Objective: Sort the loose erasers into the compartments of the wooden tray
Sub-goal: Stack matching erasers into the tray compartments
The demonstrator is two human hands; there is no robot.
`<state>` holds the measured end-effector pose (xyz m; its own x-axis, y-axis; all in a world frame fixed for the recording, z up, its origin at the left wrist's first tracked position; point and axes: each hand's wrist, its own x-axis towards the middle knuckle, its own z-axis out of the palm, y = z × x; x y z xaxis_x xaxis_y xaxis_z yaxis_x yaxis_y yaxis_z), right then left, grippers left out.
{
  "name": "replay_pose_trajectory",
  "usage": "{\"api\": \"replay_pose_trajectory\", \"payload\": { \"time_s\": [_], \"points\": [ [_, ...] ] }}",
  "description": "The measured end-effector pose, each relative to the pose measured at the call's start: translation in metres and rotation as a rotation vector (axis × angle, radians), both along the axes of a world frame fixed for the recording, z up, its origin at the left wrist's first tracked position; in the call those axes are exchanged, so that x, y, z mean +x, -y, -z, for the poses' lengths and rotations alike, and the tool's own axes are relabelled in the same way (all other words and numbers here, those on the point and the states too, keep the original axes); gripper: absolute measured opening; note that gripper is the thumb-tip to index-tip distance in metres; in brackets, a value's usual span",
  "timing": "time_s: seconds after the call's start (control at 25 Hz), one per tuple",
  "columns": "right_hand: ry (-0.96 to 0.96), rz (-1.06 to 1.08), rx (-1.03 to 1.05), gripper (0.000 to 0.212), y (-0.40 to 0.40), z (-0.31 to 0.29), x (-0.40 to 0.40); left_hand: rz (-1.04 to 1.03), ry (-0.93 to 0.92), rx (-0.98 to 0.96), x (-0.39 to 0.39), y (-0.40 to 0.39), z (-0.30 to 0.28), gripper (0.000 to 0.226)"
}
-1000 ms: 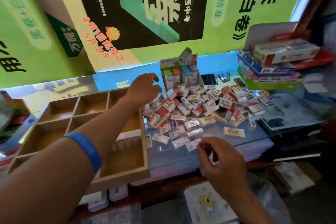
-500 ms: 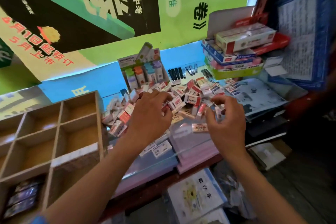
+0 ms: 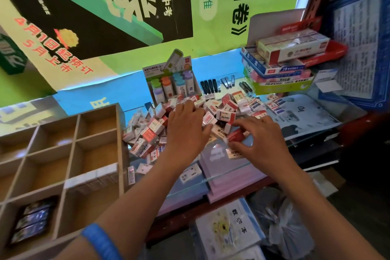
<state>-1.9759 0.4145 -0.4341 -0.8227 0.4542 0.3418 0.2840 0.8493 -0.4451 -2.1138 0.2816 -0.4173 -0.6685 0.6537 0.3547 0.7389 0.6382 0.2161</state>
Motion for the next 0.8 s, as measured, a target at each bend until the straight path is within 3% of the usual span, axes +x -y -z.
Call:
{"api": "replay_pose_trajectory", "payload": {
  "time_s": [0.16, 0.4, 0.48, 0.64, 0.72, 0.8],
  "points": [
    [-0.036, -0.009, -0.014, 0.035, 0.003, 0.004, 0.002, 0.003, 0.091, 0.097, 0.002, 0.000, -0.002, 0.022],
    [-0.089, -0.017, -0.102, 0.026, 0.007, 0.003, 0.003, 0.073, 0.127, 0.142, 0.011, 0.009, 0.004, 0.025],
    [-0.181, -0.001, -0.272, 0.016, 0.008, -0.001, 0.007, 0.076, 0.106, 0.104, 0.010, 0.011, 0.005, 0.028],
    [-0.539, 0.170, -0.991, 0.013, 0.003, -0.020, 0.017, 0.167, -0.073, 0.063, 0.019, -0.005, -0.001, 0.049],
    [-0.595, 0.263, -1.113, 0.016, -0.003, -0.023, 0.023, 0.179, -0.089, -0.047, 0.025, -0.021, -0.005, 0.058],
    [-0.586, 0.286, -1.115, 0.016, -0.005, -0.021, 0.029, 0.152, -0.104, -0.135, 0.027, -0.030, -0.005, 0.050]
  ]
}}
